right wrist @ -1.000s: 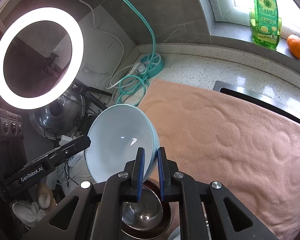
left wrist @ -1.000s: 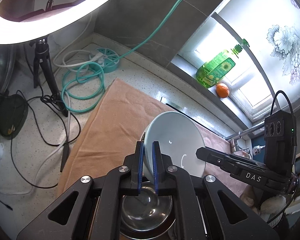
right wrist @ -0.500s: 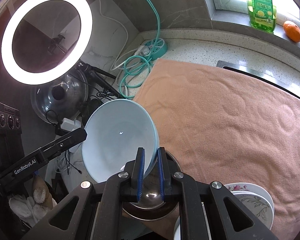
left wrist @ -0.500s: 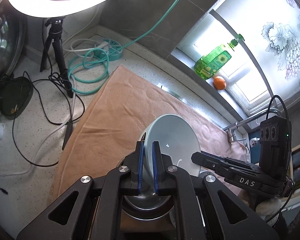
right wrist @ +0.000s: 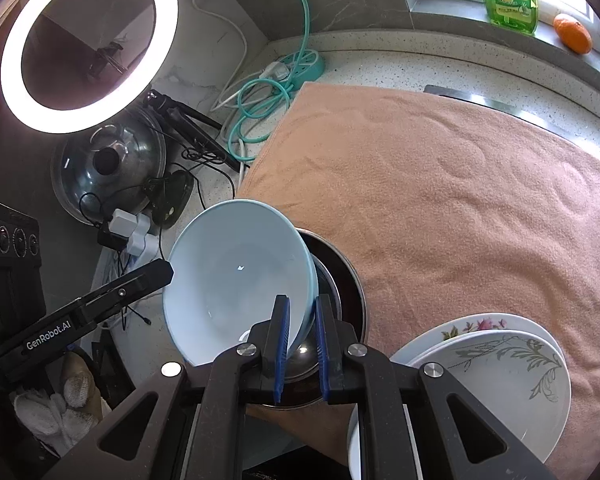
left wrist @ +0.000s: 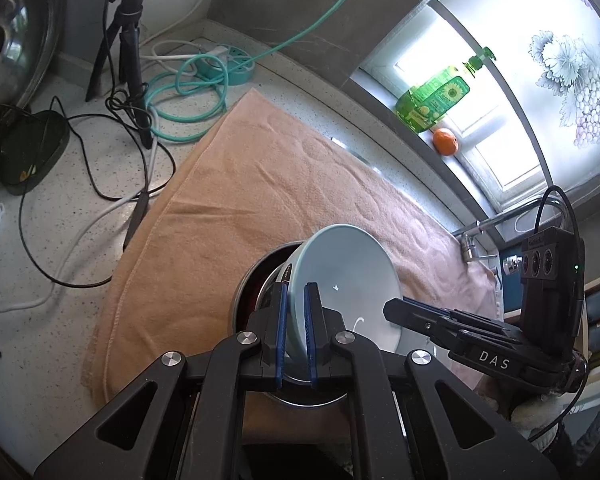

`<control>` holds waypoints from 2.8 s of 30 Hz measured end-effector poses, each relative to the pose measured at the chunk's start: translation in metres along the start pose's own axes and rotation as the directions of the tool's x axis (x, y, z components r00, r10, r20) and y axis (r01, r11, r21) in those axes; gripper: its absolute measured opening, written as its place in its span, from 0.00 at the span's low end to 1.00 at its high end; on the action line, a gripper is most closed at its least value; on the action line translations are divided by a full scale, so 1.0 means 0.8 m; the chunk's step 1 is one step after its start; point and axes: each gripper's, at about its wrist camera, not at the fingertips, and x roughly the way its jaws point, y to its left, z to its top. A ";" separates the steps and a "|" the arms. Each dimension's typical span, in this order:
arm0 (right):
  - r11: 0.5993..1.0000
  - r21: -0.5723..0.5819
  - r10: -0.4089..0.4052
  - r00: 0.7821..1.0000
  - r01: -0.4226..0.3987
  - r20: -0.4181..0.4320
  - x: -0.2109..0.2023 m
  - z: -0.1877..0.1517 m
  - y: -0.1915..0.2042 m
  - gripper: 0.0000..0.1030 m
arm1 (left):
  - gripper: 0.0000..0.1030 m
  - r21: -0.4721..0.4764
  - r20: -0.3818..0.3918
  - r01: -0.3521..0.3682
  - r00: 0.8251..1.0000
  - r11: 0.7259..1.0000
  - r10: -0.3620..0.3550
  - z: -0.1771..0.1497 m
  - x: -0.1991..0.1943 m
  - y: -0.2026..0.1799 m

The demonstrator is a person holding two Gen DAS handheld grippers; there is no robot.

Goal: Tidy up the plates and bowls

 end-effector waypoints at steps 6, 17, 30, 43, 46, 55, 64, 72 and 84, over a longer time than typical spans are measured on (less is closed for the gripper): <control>1.000 -0.005 -0.017 1.000 0.017 -0.010 0.008 -0.008 0.002 0.11 | 0.07 0.000 -0.025 -0.009 1.000 1.000 0.009 -0.010 0.009 0.005; 0.999 -0.009 -0.046 0.999 0.045 -0.024 0.023 -0.013 0.001 0.11 | 0.07 -0.020 -0.058 -0.003 0.998 1.000 0.002 -0.022 0.023 0.018; 0.998 -0.018 -0.067 0.998 0.067 -0.014 0.027 -0.016 0.004 0.14 | 0.07 -0.026 -0.066 0.023 0.997 0.999 -0.025 -0.025 0.024 0.025; 0.998 0.049 -0.029 0.998 0.027 0.054 0.006 -0.034 -0.007 0.14 | 0.07 -0.059 0.000 0.045 0.999 0.997 -0.045 -0.026 -0.005 0.039; 0.997 0.083 -0.012 0.997 0.006 0.072 -0.001 -0.037 -0.014 0.14 | 0.07 -0.068 0.016 0.031 0.999 0.997 -0.030 -0.027 -0.010 0.041; 0.995 0.104 -0.023 0.995 0.013 0.097 -0.018 -0.036 -0.032 0.14 | 0.08 -0.090 0.024 -0.013 1.000 0.996 0.015 -0.034 -0.011 0.043; 0.996 0.083 0.015 0.997 -0.021 0.073 -0.030 -0.047 -0.047 0.15 | 0.08 -0.141 0.034 -0.047 0.998 0.989 0.052 -0.052 -0.018 0.028; 0.998 0.048 0.047 0.997 -0.050 0.065 -0.038 -0.053 -0.051 0.24 | 0.08 -0.169 0.057 -0.079 0.994 0.982 0.090 -0.058 -0.020 0.023; 0.992 0.113 0.048 0.996 -0.057 0.080 -0.029 -0.045 -0.062 0.24 | 0.08 -0.132 0.003 -0.034 0.999 0.991 0.035 -0.038 0.003 0.036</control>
